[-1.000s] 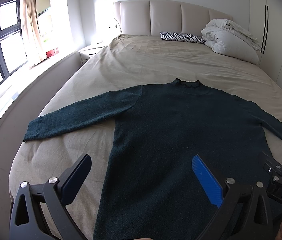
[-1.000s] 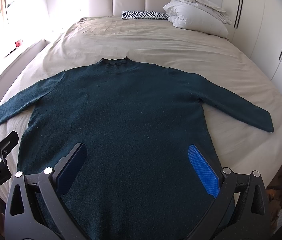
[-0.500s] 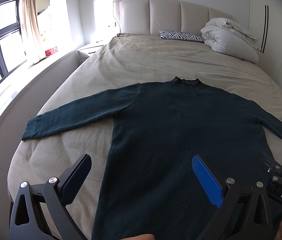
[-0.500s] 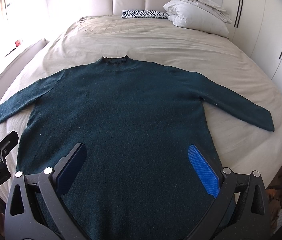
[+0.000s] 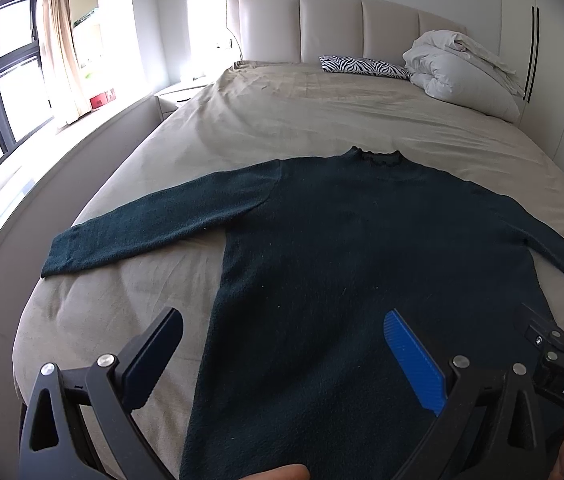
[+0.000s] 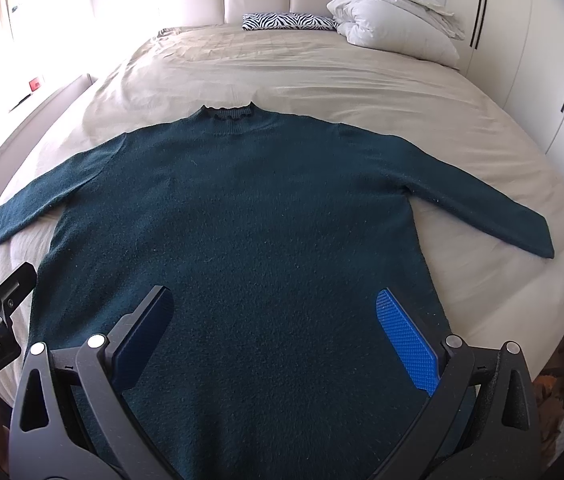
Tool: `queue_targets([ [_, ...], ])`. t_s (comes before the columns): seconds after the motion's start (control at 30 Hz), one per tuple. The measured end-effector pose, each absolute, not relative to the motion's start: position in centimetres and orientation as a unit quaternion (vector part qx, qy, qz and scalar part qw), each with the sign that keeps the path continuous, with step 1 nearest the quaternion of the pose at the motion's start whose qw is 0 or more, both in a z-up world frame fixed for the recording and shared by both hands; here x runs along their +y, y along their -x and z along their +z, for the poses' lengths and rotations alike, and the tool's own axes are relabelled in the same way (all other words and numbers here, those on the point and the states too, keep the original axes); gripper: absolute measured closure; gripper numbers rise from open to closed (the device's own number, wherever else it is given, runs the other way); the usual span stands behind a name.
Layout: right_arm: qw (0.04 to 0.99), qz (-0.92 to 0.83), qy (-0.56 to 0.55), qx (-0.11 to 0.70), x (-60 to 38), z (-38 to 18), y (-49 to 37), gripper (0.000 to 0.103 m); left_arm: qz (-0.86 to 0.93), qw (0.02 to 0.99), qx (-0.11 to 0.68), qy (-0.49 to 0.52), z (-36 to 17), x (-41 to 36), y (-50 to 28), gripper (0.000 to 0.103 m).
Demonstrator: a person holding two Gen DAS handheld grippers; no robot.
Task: Fold small clothes
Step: 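Grasp a sweater sleeve with the right tool and fold it across the body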
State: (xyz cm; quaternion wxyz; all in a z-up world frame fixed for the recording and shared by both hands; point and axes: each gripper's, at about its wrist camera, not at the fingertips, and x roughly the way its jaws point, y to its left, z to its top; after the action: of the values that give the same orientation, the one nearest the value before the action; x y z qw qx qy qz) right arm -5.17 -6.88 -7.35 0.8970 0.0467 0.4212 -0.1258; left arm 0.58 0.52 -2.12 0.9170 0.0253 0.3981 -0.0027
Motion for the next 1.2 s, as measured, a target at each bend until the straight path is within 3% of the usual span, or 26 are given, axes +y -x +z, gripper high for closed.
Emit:
queue_targets([
  [0.47, 0.894, -0.120, -0.084, 0.423, -9.5, -8.1, 4.6, 0.000, -0.025, 0.907, 0.420, -0.018, -3.7, 0.1, -1.1, 0.000],
  [0.6, 0.891, -0.124, -0.161, 0.406, -15.3, -8.4, 5.0, 0.000, -0.066, 0.892, 0.447, 0.036, -4.8, 0.9, -1.9, 0.000],
  [0.8, 0.841, -0.190, -0.367, 0.349, -32.0, -11.5, 9.0, 0.000, -0.092, 0.877, 0.461, 0.106, -6.1, 1.3, -3.5, 0.000],
  [0.93, 0.793, -0.238, -0.480, 0.292, -42.7, -14.6, 13.1, 0.012, -0.105, 0.878, 0.453, 0.117, -6.5, 0.5, -4.4, 0.000],
  [1.13, 0.751, -0.259, -0.552, 0.252, -52.4, -17.9, 14.7, 0.031, -0.121, 0.851, 0.500, 0.104, -7.8, -1.2, -6.5, 0.000],
  [1.2, 0.745, -0.259, -0.568, 0.235, -54.9, -18.7, 14.6, 0.032, -0.111, 0.852, 0.500, 0.106, -7.9, -1.1, -6.9, 0.000],
])
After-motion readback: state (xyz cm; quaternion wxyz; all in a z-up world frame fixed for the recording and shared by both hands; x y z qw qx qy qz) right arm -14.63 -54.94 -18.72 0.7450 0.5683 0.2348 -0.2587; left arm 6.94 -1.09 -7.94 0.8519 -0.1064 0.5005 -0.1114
